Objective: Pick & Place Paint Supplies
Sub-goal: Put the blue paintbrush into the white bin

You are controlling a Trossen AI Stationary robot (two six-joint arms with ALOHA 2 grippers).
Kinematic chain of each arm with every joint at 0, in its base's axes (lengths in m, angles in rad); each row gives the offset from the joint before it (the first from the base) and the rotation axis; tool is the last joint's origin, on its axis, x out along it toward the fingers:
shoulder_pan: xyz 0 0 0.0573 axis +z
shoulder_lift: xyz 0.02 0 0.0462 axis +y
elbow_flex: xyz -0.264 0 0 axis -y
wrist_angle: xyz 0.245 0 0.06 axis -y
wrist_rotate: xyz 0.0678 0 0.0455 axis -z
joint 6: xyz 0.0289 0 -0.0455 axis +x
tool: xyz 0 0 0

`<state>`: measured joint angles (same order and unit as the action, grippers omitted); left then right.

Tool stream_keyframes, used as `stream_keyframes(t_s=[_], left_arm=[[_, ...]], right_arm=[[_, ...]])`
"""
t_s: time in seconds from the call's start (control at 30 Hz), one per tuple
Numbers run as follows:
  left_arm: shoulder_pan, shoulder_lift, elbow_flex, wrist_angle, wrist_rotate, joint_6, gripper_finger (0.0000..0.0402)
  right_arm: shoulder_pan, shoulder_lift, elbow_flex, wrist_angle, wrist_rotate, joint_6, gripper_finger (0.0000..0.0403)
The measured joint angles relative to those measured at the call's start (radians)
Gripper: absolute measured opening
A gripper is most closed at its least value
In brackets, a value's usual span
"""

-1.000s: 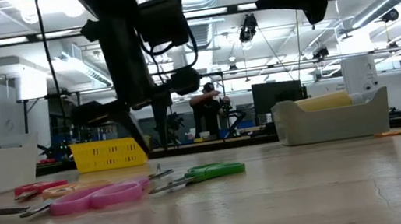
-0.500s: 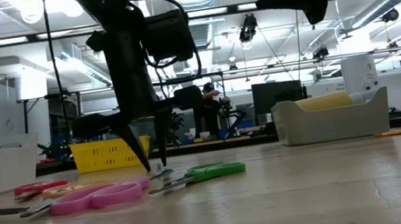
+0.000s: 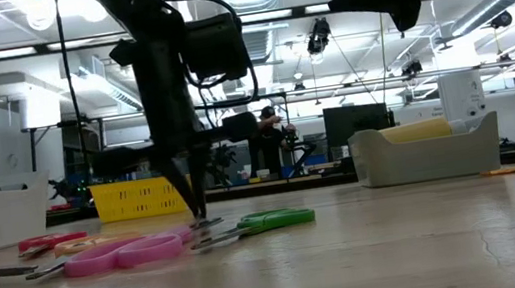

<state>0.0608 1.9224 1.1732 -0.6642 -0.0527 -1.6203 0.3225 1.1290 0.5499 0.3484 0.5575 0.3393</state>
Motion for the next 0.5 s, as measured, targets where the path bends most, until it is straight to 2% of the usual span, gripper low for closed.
stream_keyframes(t_s=[0.5], left_arm=[[0.001, -0.014, -0.001, 0.001, 0.024, 0.043, 0.0007]], right_arm=[[0.000, 0.000, 0.000, 0.000, 0.000, 0.000, 0.0148]])
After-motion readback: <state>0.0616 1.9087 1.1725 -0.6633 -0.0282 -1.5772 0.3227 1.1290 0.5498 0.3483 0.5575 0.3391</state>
